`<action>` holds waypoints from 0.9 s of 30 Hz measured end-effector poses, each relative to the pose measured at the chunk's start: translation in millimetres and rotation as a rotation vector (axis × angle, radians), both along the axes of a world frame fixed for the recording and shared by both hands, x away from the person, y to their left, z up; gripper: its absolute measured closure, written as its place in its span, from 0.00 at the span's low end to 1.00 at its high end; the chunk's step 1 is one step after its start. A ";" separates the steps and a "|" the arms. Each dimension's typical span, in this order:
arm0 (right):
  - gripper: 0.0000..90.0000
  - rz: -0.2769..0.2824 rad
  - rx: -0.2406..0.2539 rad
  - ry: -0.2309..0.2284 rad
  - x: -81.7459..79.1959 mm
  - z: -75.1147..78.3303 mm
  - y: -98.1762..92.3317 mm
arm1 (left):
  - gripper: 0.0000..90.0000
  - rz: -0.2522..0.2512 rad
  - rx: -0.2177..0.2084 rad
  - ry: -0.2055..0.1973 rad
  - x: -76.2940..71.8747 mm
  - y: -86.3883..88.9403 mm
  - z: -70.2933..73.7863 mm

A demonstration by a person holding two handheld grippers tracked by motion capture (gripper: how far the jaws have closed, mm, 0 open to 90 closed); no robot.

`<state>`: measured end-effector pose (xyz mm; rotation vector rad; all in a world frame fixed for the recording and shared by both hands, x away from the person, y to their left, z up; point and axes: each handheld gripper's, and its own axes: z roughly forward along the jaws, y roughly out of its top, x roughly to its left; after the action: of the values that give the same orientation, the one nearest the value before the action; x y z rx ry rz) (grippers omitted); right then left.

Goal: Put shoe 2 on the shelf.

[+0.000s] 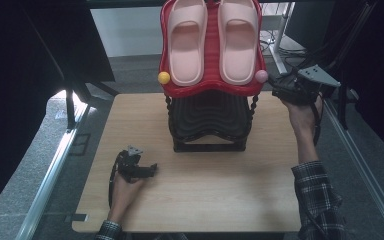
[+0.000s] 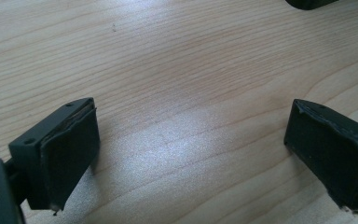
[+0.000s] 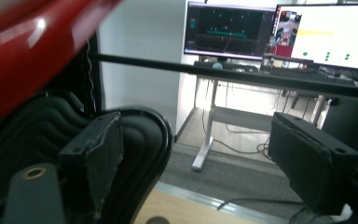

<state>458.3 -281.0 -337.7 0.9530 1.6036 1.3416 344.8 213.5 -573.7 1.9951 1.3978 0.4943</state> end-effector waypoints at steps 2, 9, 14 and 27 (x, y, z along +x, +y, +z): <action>0.15 0.002 -0.005 0.020 -0.6 -6.1 -0.2 | 0.03 -0.001 0.001 0.000 0.0 0.1 0.0; 0.10 -0.017 -0.031 0.066 -2.7 -24.6 -0.1 | 0.03 0.000 0.001 0.001 -0.1 0.1 0.0; 0.09 -0.006 -0.026 0.092 -6.4 -35.6 -3.2 | 0.03 0.000 0.001 0.001 -0.1 0.0 0.0; 0.07 0.021 -0.050 0.170 -26.1 -67.3 -20.1 | 0.03 0.003 -0.001 0.003 -0.2 -0.2 0.1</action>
<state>432.1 -301.1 -405.1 1.0455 1.7711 1.2566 344.5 213.3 -573.6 1.9941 1.4025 0.4926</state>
